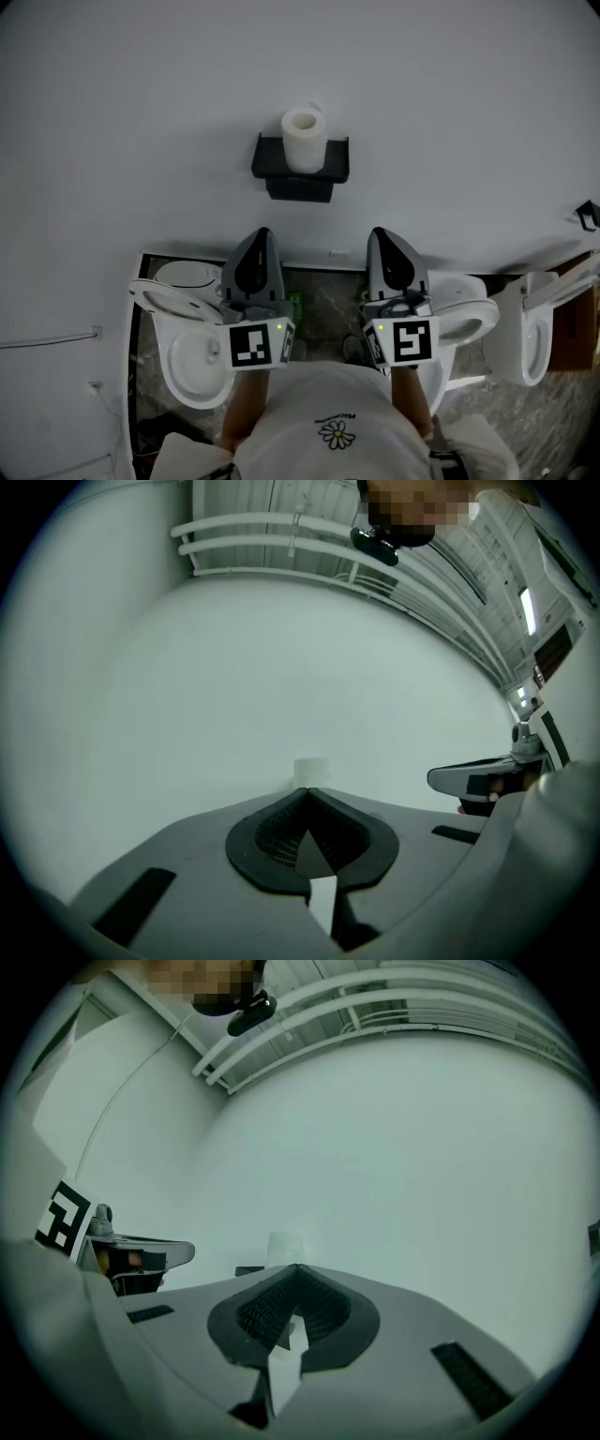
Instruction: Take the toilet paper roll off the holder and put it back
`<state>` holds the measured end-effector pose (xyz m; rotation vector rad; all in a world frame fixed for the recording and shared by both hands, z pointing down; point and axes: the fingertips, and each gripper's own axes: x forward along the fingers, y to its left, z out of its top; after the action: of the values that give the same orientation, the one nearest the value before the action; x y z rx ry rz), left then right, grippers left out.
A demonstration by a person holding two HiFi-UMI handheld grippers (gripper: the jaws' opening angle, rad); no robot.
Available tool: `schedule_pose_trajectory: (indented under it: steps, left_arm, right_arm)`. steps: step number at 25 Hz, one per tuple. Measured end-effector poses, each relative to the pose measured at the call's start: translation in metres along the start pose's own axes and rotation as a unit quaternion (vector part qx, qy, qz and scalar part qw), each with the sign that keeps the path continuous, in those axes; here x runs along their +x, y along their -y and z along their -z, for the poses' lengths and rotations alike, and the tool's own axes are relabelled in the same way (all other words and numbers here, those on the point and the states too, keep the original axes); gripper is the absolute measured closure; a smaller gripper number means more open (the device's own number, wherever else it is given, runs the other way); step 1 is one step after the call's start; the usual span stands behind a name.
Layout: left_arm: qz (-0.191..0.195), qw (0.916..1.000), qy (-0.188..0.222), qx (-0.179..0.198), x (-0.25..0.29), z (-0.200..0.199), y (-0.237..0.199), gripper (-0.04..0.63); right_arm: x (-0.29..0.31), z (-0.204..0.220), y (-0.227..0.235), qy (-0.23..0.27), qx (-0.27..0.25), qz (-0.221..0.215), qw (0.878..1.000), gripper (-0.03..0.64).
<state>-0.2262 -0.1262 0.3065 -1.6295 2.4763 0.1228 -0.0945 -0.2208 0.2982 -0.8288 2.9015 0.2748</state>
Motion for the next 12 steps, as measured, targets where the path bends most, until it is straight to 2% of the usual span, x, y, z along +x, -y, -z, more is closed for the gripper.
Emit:
schedule_pose_trajectory:
  steps: [4, 8, 12]
  left_arm:
    - [-0.038, 0.9992, 0.007, -0.009, -0.001, -0.001, 0.010, 0.580]
    - [-0.054, 0.9985, 0.007, -0.004, -0.001, 0.002, 0.020, 0.580]
    - [-0.069, 0.9974, 0.001, -0.018, -0.002, 0.008, 0.021, 0.580]
  right_arm:
    - [0.003, 0.000, 0.011, 0.004, 0.002, -0.031, 1.000, 0.607]
    - [0.005, 0.001, 0.018, 0.010, 0.008, -0.052, 0.999, 0.607]
    - [0.004, 0.003, 0.021, 0.010, 0.011, -0.066, 0.998, 0.607]
